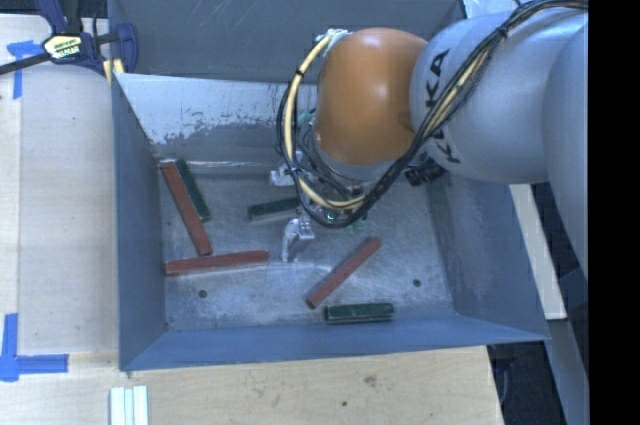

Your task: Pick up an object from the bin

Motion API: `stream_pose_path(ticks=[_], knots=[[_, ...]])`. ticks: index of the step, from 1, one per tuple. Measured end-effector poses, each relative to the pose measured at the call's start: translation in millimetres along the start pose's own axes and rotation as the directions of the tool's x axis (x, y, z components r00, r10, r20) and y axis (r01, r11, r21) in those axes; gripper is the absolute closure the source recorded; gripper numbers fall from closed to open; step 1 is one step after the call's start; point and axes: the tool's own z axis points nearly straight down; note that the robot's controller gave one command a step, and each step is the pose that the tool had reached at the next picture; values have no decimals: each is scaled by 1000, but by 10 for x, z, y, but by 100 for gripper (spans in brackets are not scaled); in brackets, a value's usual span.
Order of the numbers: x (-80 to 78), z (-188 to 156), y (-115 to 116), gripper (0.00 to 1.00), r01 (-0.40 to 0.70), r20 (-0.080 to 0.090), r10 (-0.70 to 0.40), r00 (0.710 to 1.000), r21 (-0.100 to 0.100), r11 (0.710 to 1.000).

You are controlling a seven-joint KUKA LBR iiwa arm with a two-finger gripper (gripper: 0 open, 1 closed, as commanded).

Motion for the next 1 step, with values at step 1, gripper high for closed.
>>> stream_pose_path(ticks=[1], knots=[[-20,-45,-4,0,-2,8,2,1000,-1,1000]])
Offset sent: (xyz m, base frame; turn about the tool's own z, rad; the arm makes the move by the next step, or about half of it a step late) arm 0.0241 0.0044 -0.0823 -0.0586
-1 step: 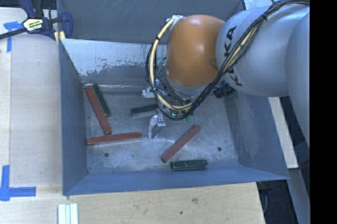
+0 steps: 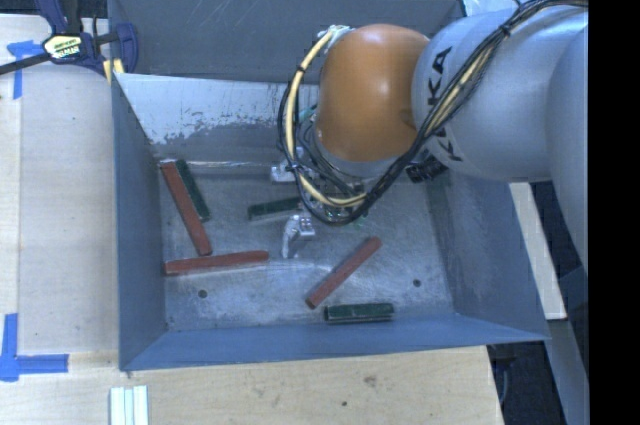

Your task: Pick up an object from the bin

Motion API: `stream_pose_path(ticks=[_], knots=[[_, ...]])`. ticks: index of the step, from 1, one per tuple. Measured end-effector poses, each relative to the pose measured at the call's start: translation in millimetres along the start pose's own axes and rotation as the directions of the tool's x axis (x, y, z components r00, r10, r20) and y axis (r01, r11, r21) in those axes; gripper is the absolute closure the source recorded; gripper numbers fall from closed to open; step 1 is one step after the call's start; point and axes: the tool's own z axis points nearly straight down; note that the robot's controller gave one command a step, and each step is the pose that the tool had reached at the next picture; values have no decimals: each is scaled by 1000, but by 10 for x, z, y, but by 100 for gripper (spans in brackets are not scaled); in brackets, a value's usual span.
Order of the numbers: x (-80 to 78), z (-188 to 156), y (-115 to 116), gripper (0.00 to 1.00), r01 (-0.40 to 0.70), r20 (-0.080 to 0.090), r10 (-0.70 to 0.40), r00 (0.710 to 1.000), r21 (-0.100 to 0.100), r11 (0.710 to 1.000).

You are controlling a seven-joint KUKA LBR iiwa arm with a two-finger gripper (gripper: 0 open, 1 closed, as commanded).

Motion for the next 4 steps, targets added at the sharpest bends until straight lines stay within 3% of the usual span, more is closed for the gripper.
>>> stream_pose_path(ticks=[1,2,3,4], knots=[[-312,753,54,100,58,26,-58,998,-3,998],[-312,753,54,100,58,26,-58,998,-3,998],[-236,406,69,100,61,1,-61,998,1,998],[-375,119,57,100,97,8,-97,995,0,995]])
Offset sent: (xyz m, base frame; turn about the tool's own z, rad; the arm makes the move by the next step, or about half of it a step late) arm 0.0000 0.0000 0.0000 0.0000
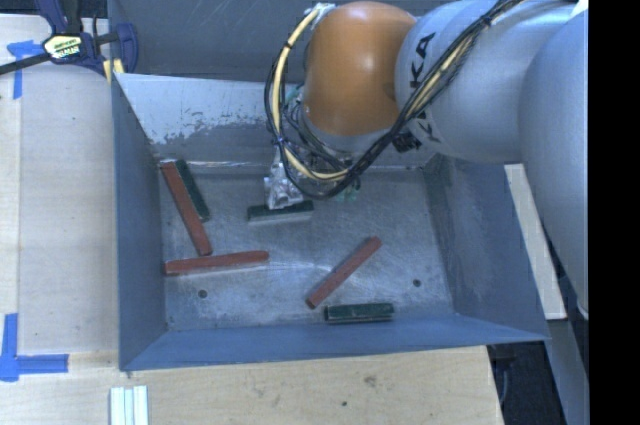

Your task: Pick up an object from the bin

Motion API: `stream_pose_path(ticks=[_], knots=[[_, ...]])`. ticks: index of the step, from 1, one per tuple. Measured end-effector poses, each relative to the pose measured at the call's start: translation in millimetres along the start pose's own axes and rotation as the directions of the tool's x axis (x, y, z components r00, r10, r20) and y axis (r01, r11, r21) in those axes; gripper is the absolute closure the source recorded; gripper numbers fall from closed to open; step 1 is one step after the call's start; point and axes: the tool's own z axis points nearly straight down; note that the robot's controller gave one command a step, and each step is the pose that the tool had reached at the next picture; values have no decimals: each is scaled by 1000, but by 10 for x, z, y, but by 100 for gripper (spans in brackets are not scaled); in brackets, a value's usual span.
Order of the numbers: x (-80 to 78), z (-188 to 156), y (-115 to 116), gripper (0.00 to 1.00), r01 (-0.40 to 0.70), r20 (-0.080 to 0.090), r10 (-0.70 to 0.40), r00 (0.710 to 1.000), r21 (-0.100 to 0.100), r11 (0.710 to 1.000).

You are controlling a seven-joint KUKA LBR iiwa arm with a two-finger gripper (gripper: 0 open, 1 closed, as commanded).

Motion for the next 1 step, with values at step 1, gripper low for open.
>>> stream_pose_path(ticks=[1], knots=[[-34,128,174,0,-175,-5,175,985,0,985]])
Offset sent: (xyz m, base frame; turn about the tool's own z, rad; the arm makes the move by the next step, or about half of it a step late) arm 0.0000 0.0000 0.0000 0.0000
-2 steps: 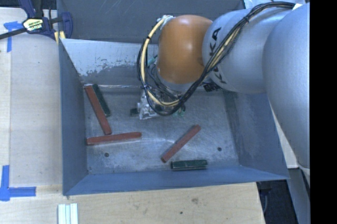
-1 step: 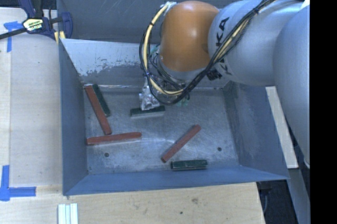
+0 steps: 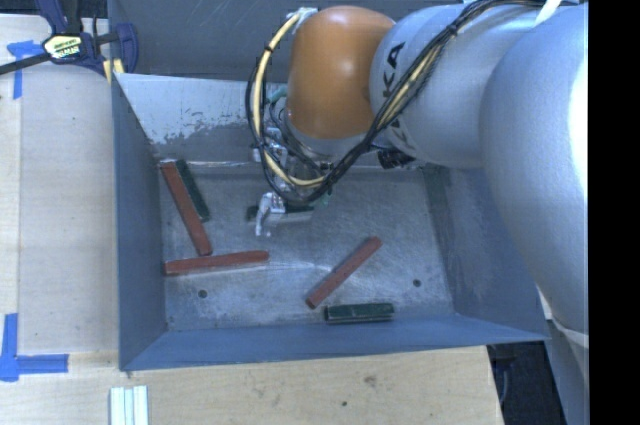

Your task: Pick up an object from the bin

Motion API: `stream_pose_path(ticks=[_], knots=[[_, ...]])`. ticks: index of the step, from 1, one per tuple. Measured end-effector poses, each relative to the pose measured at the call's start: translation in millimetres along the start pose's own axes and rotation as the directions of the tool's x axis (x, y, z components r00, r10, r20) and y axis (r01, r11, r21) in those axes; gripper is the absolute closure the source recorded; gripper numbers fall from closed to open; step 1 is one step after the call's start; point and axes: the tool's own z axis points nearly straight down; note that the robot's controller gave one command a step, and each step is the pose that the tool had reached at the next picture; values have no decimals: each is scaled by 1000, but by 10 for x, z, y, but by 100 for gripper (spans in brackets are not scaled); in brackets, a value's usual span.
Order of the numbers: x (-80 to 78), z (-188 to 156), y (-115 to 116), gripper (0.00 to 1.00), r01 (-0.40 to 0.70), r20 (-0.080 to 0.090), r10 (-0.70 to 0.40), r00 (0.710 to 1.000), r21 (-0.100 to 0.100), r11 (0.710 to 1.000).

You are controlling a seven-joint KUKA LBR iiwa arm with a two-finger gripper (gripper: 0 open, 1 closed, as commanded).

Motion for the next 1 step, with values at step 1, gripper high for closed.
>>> stream_pose_path(ticks=[1], knots=[[-1,-2,-2,0,0,0,0,1000,0,1000]])
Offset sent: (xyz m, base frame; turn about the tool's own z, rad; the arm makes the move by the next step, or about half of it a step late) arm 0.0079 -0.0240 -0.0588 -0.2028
